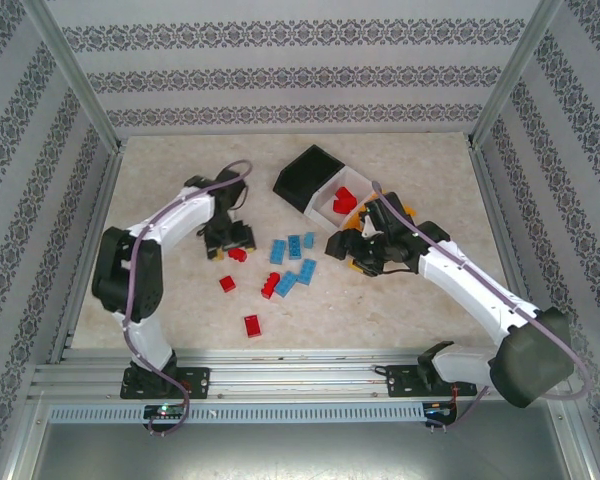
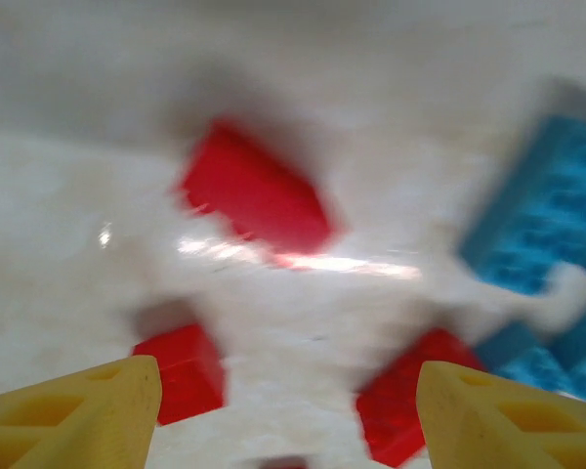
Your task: Sort the legos into containers by color
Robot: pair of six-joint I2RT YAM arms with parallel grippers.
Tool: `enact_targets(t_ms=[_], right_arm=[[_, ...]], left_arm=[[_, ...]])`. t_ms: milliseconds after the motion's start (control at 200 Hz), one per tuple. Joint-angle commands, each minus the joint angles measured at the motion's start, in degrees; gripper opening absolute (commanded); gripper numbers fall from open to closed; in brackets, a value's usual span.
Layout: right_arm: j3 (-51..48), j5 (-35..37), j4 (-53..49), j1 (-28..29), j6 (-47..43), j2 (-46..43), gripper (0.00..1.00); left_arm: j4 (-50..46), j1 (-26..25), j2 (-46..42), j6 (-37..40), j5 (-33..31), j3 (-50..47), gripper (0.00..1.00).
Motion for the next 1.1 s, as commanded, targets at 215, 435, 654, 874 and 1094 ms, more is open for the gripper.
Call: enact_targets(t_ms=[215, 435, 654, 874, 1094], right_arm=[[0.81, 0.85, 1.07, 1.50, -0.06, 0.35, 0.68], [-1.79, 1.71, 1.18, 1.50, 0.79, -2.06, 0.68], [-2.90, 2.39, 0.85, 0.70, 1.10, -3.69, 0.68], [-4.26, 2.68, 0.76, 0.01, 1.53, -4.89, 0.68], [-4.84, 3.22, 0.69, -0.43, 1.98, -5.40, 0.68]], left_arm=[[24.32, 5.76, -6.08, -26.88, 6.33, -14.18, 0.69], [29.83, 5.75, -2.64, -32.27, 7.88, -12.84, 0.68], [33.47, 5.75, 1.07, -35.11, 10.35, -13.80, 0.59], [35.08, 5.82, 4.28, -35.42, 11.88, -13.49, 0.46], [36.36, 5.85, 5.53, -35.52, 13.02, -13.29, 0.23]])
